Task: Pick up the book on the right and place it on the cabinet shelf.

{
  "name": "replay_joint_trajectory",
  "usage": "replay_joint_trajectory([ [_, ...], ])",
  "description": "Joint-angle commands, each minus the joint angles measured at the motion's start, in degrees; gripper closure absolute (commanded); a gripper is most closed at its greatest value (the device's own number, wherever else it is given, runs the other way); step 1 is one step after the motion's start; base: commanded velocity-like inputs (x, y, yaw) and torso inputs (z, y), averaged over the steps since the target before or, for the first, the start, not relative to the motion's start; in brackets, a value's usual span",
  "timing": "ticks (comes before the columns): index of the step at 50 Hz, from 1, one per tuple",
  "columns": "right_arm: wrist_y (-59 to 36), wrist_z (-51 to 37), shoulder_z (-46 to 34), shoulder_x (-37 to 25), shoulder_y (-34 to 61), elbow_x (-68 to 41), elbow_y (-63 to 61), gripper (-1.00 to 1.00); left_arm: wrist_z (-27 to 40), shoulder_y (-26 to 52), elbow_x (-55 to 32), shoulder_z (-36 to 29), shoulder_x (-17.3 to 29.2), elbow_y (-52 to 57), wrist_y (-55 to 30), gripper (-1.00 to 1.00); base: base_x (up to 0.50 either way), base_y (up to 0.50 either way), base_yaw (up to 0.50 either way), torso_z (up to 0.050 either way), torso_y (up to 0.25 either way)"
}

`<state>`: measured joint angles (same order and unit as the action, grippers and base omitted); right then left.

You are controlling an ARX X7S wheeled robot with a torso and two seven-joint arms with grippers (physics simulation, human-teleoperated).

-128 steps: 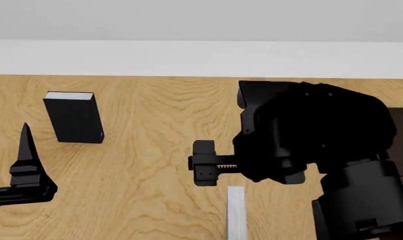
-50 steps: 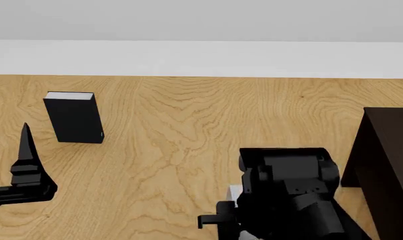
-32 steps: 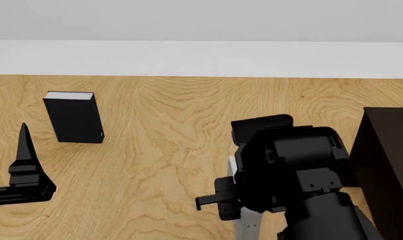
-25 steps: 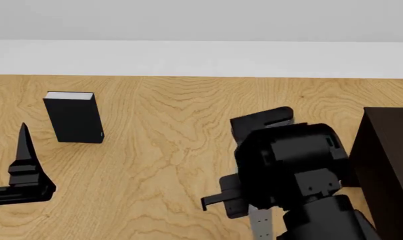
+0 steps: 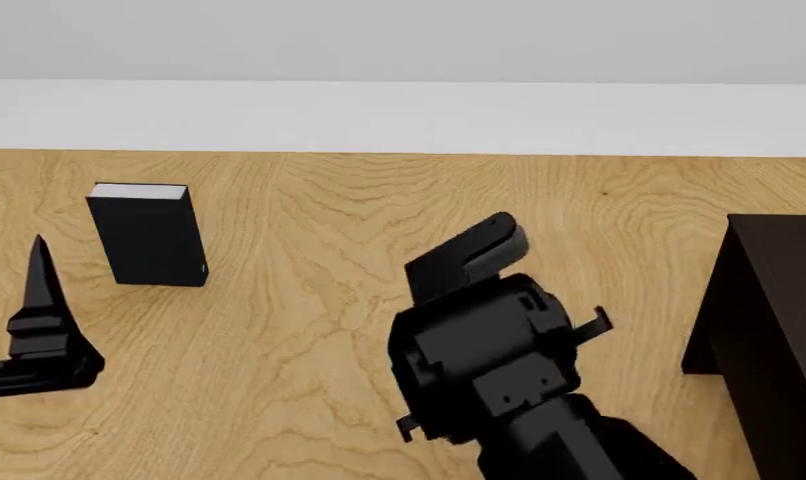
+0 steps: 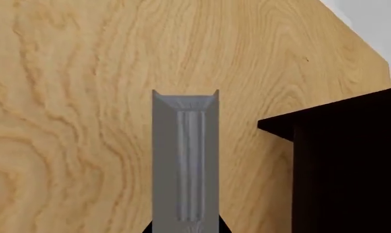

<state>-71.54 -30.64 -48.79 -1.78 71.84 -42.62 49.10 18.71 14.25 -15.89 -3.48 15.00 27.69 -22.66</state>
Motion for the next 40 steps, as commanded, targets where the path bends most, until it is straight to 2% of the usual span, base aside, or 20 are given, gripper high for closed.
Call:
replay_joint_trajectory([
  [1, 11.4, -10.5, -23.8, 1.8, 3.1, -16.0, 8.9, 1.0, -0.5, 1.2, 0.0, -0.6, -0.1, -3.0, 1.2, -1.0, 0.0, 0.0, 0.0, 0.0, 0.0],
  [6, 14.5, -17.4, -34.2, 1.8, 3.3, -25.1, 10.1, 1.0, -0.7, 2.0, -0.9, -0.2, -0.2, -4.2, 1.3, -1.0, 0.0, 0.0, 0.0, 0.0, 0.002],
  [12, 15.3, -21.5, -38.5, 1.8, 2.3, -26.7, 9.6, 1.0, -0.8, 2.3, -0.8, -0.6, -0.3, -5.5, 1.7, -1.0, 0.0, 0.0, 0.0, 0.0, 0.0],
  [18, 13.5, -26.4, -39.0, 1.8, 1.6, -24.7, 8.5, 1.0, -0.8, 2.3, -1.0, -0.3, -0.2, -6.0, 2.1, -1.0, 0.0, 0.0, 0.0, 0.0, 0.002],
  [40, 9.2, -32.8, -38.1, 1.8, -1.3, -17.0, 6.7, 1.0, -0.4, 2.4, -2.4, 0.3, 0.3, -5.7, 1.9, -1.0, 0.0, 0.0, 0.0, 0.0, 0.001],
])
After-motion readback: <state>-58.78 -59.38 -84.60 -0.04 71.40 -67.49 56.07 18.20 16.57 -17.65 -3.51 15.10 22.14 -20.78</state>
